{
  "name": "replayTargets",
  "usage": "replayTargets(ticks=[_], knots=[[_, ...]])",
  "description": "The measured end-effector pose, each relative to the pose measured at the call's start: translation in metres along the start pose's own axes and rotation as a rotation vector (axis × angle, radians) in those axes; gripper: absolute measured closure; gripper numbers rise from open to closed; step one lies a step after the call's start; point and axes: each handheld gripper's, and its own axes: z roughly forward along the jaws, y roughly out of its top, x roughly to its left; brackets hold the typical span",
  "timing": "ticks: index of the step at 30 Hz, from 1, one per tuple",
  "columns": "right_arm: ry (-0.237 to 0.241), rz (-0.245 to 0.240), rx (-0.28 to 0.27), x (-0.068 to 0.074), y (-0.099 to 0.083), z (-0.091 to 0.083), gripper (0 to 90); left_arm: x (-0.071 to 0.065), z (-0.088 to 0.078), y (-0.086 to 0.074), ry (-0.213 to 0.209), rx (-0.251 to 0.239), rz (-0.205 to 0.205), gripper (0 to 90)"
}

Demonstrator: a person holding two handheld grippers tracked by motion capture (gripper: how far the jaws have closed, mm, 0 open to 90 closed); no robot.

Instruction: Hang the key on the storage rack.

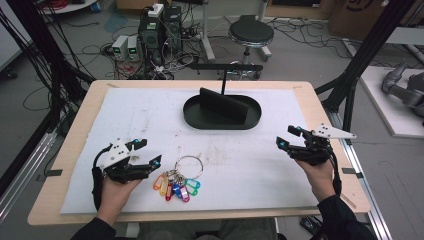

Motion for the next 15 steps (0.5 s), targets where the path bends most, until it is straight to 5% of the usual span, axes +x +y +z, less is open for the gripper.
replayTargets(ticks=[15], knots=[[-0.041, -0.028, -0.043, -0.007, -0.012, -0.009, 27.7, -0.003, 0.009, 0.012, -0.028, -0.02, -0.021, 23.5]])
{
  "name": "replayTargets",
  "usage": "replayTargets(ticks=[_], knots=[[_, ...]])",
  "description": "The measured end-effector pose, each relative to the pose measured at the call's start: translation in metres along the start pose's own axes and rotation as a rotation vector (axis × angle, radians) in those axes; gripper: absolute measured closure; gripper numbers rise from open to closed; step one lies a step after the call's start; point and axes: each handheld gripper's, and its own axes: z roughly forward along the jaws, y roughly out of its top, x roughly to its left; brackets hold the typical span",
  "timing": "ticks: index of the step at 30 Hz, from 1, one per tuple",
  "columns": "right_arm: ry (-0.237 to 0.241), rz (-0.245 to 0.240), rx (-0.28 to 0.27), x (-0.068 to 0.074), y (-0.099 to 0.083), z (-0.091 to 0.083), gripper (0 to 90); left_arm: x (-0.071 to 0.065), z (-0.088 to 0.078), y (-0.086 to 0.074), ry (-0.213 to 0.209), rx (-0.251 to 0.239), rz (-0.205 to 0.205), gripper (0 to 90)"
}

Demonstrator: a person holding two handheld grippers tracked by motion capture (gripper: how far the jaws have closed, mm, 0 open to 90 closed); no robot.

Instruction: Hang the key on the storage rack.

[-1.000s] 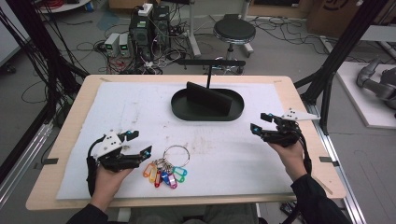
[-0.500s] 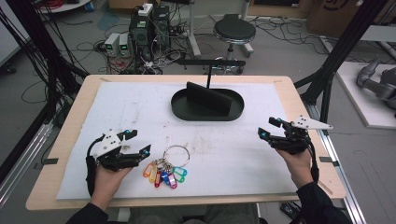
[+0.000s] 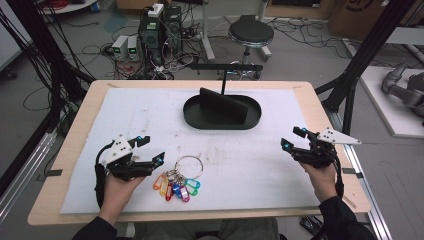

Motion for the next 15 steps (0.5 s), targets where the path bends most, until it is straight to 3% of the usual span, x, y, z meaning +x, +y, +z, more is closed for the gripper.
replayTargets(ticks=[8, 12, 15], knots=[[-0.023, -0.007, -0.001, -0.004, -0.002, -0.002, 27.9, -0.001, 0.029, 0.005, -0.069, 0.048, -0.053, 28.3], [-0.029, -0.01, 0.016, -0.002, -0.002, 0.0, 27.9, -0.005, 0.042, 0.005, -0.06, 0.095, -0.069, 32.4], [-0.023, -0.011, 0.021, -0.002, -0.002, 0.001, 28.0, -0.006, 0.049, 0.006, -0.055, 0.119, -0.074, 30.0]])
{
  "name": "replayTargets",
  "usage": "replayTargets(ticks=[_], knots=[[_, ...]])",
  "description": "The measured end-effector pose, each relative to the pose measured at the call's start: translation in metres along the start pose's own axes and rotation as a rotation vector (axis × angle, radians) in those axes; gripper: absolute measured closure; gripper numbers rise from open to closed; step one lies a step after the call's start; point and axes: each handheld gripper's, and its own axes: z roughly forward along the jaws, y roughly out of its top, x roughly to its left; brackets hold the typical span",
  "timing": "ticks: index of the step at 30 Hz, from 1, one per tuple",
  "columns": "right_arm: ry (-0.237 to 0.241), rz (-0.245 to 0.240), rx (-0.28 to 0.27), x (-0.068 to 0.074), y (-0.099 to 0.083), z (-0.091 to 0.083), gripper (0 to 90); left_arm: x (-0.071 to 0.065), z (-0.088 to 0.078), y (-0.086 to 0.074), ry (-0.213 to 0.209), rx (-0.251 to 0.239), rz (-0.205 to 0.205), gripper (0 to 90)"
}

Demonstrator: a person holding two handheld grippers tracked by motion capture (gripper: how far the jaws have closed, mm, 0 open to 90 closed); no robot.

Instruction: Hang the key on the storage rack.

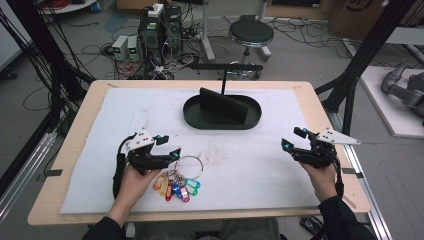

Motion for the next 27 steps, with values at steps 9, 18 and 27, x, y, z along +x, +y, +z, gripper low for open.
replayTargets(ticks=[9, 18, 27], knots=[[0.003, 0.001, 0.002, 0.0, 0.0, 0.0, 27.9, -0.004, 0.024, 0.001, 0.016, 0.101, 0.015, 34.9], [0.003, 0.004, 0.009, -0.001, -0.001, 0.0, 27.9, -0.004, 0.032, -0.008, 0.006, 0.175, 0.005, 49.6], [0.007, 0.005, 0.017, 0.0, -0.001, 0.001, 27.9, -0.002, 0.037, -0.017, 0.015, 0.27, -0.017, 63.8]])
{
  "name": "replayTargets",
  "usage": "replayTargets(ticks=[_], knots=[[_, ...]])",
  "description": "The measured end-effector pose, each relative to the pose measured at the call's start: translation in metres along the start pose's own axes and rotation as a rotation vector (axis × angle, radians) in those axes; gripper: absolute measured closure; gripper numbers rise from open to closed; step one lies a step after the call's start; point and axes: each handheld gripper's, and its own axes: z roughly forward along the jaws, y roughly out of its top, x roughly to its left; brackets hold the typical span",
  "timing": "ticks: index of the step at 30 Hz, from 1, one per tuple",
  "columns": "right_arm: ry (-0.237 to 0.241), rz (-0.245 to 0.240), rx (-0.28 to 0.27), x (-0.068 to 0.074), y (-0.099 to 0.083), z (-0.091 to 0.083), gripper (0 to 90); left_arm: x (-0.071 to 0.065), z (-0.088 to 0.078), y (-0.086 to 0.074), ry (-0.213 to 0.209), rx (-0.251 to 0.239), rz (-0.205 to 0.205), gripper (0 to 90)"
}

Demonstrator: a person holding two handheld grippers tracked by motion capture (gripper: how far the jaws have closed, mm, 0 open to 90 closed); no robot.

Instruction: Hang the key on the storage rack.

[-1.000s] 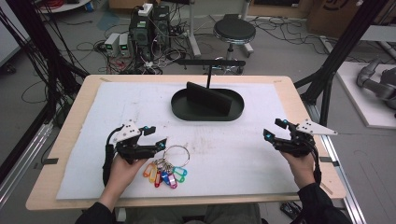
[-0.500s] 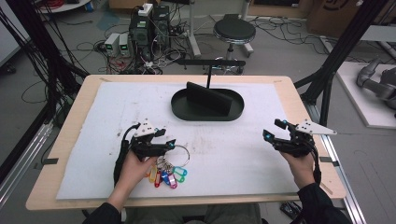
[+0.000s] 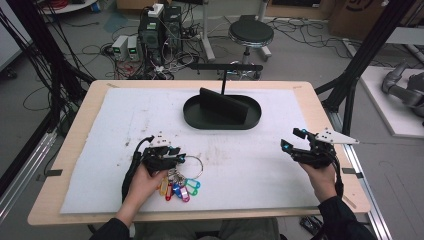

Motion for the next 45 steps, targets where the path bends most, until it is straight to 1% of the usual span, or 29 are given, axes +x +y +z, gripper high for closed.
replayTargets(ticks=[2, 3, 7, 9, 12, 15, 17, 19, 20, 22, 26, 29, 33, 38, 40, 41, 45], knots=[[-0.001, 0.0, 0.001, 0.0, 0.0, 0.0, 27.9, 0.001, 0.001, -0.001, 0.0, 0.021, -0.002, 65.7], [-0.001, 0.0, 0.001, 0.0, 0.0, 0.0, 27.9, 0.001, 0.001, -0.001, 0.004, 0.022, -0.01, 65.9], [0.0, 0.0, 0.005, 0.0, 0.0, 0.001, 27.9, 0.002, 0.002, -0.002, 0.013, 0.045, -0.006, 67.3], [0.0, -0.002, 0.004, 0.0, 0.0, 0.002, 27.9, 0.002, 0.004, -0.003, 0.007, 0.061, -0.001, 68.6], [0.004, -0.003, 0.007, 0.001, 0.0, 0.002, 28.0, 0.001, 0.004, -0.003, 0.019, 0.066, 0.013, 70.9], [0.003, -0.006, 0.007, 0.001, 0.0, 0.003, 28.0, -0.002, 0.004, -0.004, 0.043, 0.064, 0.03, 76.7], [0.002, -0.003, 0.007, 0.001, 0.0, 0.002, 28.0, -0.005, 0.005, -0.005, 0.057, 0.051, 0.035, 78.3], [0.0, -0.002, 0.003, 0.001, 0.0, 0.002, 28.0, -0.006, 0.005, -0.005, 0.055, 0.054, 0.048, 80.3], [0.0, -0.002, 0.002, 0.001, 0.0, 0.002, 28.0, -0.008, 0.005, -0.005, 0.055, 0.056, 0.055, 84.1], [0.002, -0.004, 0.003, 0.001, 0.001, 0.003, 28.0, -0.01, 0.005, -0.005, 0.068, 0.059, 0.071, 85.6], [0.003, -0.002, 0.002, 0.001, 0.001, 0.003, 28.1, -0.01, 0.005, -0.004, 0.066, 0.061, 0.059, 86.0], [0.004, -0.001, 0.002, 0.001, 0.001, 0.003, 28.0, -0.009, 0.003, -0.003, 0.056, 0.041, 0.051, 86.1], [0.003, -0.004, -0.003, 0.0, 0.001, 0.003, 28.1, -0.009, -0.004, 0.001, 0.052, -0.013, 0.05, 86.0], [0.004, 0.003, -0.003, 0.0, 0.001, 0.002, 28.1, -0.012, -0.018, 0.009, 0.065, -0.104, 0.062, 86.1], [0.004, 0.0, -0.005, 0.001, 0.001, 0.002, 28.0, -0.013, -0.024, 0.011, 0.078, -0.136, 0.071, 86.1], [0.005, 0.0, -0.005, 0.001, 0.001, 0.002, 28.0, -0.014, -0.026, 0.012, 0.083, -0.156, 0.068, 86.1], [0.005, -0.001, -0.008, 0.001, 0.001, 0.002, 28.0, -0.017, -0.033, 0.014, 0.09, -0.199, 0.087, 86.1]])
